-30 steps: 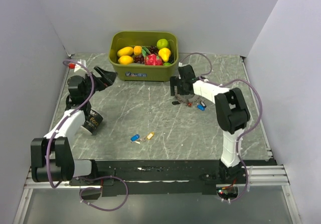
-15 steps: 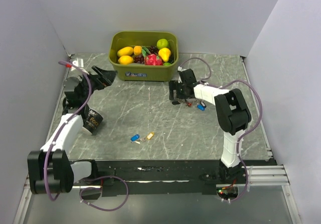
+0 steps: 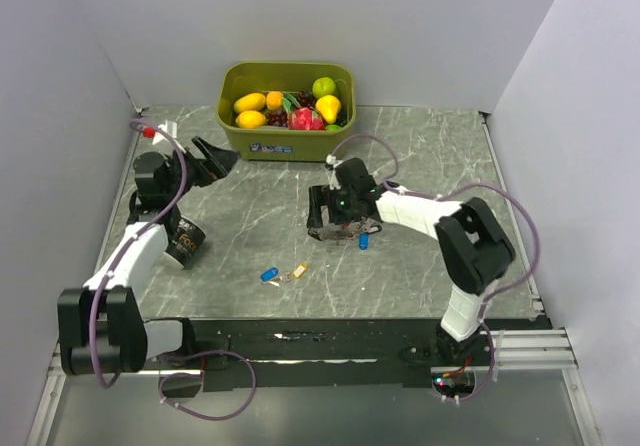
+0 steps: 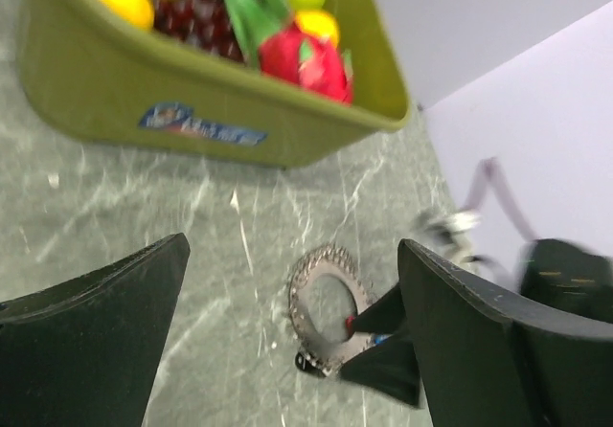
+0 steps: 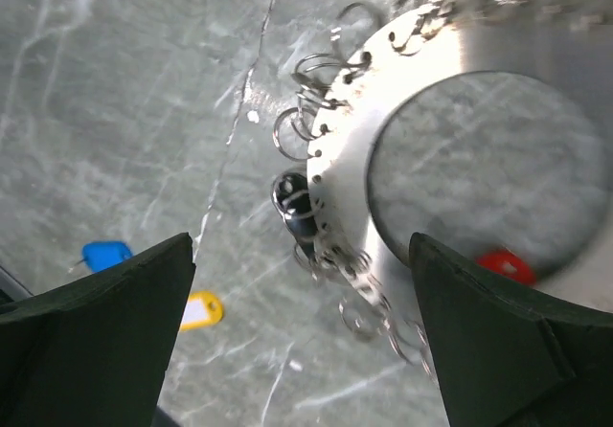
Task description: Put the keys on the keyring
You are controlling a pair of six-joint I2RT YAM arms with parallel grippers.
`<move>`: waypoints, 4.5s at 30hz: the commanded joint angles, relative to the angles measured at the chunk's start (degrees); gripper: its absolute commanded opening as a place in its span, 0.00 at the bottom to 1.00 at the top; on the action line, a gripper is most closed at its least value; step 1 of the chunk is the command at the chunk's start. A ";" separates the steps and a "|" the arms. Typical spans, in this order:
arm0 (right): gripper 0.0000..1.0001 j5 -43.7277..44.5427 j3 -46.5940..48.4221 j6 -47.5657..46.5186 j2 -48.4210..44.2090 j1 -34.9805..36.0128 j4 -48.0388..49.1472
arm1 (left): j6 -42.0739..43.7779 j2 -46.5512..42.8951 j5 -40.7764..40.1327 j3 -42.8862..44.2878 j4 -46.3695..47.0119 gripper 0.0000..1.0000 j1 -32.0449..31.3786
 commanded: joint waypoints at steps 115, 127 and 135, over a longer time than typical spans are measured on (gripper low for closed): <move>0.46 -7.90 -26.96 9.42 -20.00 -11.14 14.54 | 5.38 35.71 -22.67 26.34 -28.96 0.39 -33.99; 0.83 -1.04 -21.51 4.50 -23.78 -11.41 9.07 | 5.21 24.73 -28.14 16.50 -29.50 0.79 -33.99; 0.96 -3.23 -21.69 3.44 -23.43 -12.46 10.30 | 4.15 23.49 -22.79 12.19 -26.60 0.83 -33.91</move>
